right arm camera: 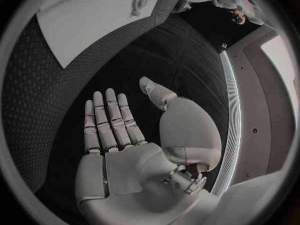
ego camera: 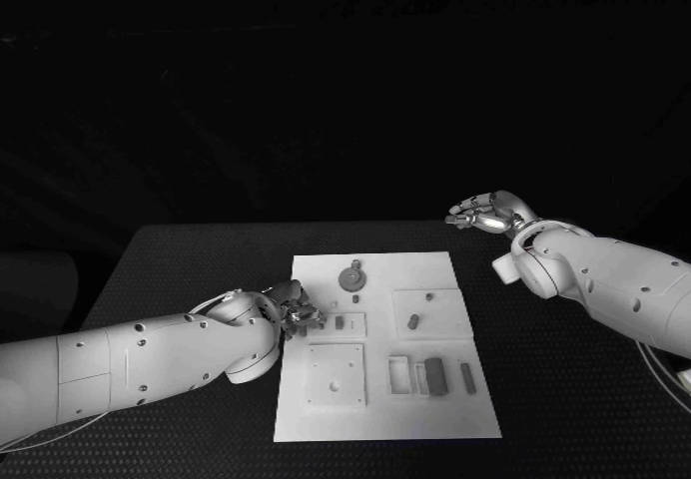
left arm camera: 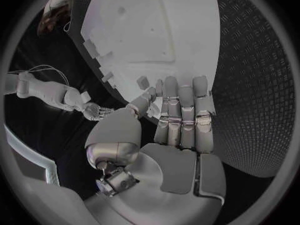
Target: Assemble the parts on the task board
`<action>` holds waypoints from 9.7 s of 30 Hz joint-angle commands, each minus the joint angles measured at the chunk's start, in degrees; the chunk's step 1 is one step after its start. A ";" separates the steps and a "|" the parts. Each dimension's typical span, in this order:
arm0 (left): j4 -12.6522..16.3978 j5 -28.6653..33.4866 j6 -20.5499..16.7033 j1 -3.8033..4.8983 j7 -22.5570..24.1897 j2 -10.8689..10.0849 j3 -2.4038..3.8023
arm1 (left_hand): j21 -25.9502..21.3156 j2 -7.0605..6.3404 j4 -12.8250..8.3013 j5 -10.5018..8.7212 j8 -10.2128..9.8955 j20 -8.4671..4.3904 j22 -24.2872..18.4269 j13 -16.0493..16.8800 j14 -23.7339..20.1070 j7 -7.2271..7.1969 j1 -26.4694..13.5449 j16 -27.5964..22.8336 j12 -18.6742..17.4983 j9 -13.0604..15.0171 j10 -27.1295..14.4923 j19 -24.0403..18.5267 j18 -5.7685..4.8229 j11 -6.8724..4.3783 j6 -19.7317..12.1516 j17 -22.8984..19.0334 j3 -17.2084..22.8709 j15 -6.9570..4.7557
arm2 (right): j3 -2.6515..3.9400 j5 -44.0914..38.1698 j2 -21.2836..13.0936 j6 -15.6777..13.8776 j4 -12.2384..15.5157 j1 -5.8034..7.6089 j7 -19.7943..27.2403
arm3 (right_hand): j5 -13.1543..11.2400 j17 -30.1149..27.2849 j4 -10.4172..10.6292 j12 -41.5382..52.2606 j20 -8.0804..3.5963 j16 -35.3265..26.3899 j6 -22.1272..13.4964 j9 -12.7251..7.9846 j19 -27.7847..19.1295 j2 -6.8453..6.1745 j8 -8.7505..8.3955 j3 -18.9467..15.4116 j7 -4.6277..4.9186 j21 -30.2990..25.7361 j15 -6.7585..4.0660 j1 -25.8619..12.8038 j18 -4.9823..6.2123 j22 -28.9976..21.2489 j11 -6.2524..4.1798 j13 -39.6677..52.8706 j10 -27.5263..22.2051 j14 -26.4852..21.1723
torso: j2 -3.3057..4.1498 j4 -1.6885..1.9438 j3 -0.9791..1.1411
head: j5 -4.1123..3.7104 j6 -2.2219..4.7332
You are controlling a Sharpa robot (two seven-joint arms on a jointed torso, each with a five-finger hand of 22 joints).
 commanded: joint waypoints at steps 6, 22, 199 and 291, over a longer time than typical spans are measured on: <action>-0.13 -1.28 0.92 -0.17 -0.62 0.31 -0.05 | 0.28 0.31 -0.06 0.22 0.10 -0.28 1.31 0.02 0.13 -0.05 0.26 0.21 -0.37 1.27 0.58 0.01 0.82 -0.22 0.22 0.04 0.23 -0.12 | 0.01 0.05 -0.02 0.90 0.16 -0.03 0.76 | 0.10 0.08 0.02 -0.20 -0.21 -0.22 -0.39 -0.10 -0.10 0.24 0.26 -0.12 -0.04 -0.42 -0.04 0.51 -0.78 0.12 -0.07 -0.09 -0.31 -0.32 | 0.00 -0.03 0.09 | 0.03 -0.01; 0.13 -1.51 3.81 -0.18 -1.78 0.38 -0.04 | 0.48 0.01 -0.07 0.22 -0.11 -0.33 1.34 0.11 0.16 -0.02 0.05 0.25 -0.52 1.30 0.62 0.04 0.77 -0.23 0.27 0.05 0.13 -0.19 | 0.01 0.09 -0.07 1.02 0.23 -0.04 0.80 | 0.11 0.14 0.03 -0.20 -0.21 -0.26 -0.40 -0.14 -0.09 0.25 0.29 -0.14 -0.03 -0.51 -0.03 0.50 -0.79 0.20 -0.06 -0.13 -0.32 -0.34 | -0.01 0.00 0.07 | -0.03 -0.18; -22.04 -25.28 4.21 -1.73 23.91 15.65 3.01 | -1.83 -10.39 0.63 0.25 -9.55 3.92 1.41 -12.11 0.53 4.72 16.23 -2.11 -30.22 -4.40 -7.74 1.25 4.66 8.03 -9.08 1.86 -2.99 4.24 | 0.01 0.34 1.39 2.54 -0.21 -0.35 1.34 | 0.10 0.97 0.36 -0.17 -0.23 -1.15 -0.96 -0.91 0.05 0.51 0.65 -0.36 0.26 -2.01 0.31 0.29 -0.91 1.31 0.22 -0.71 -0.72 -1.17 | 0.07 -0.11 0.00 | -2.08 1.51; -13.71 -16.25 7.28 -2.41 29.95 3.93 7.12 | 1.98 -6.94 -0.04 0.16 -6.49 1.21 1.23 -11.72 7.34 2.93 18.16 -0.60 -30.19 -5.09 2.10 4.90 3.98 4.77 -1.77 1.70 1.07 1.03 | 0.01 0.35 0.34 2.77 0.32 -0.34 1.40 | 0.11 1.28 0.51 -0.07 -0.23 -1.33 -0.86 -1.10 0.15 0.73 0.93 -0.49 0.22 -2.56 0.31 0.12 -0.93 1.69 0.26 -0.85 -0.72 -1.22 | 0.03 0.01 -0.06 | -2.29 1.42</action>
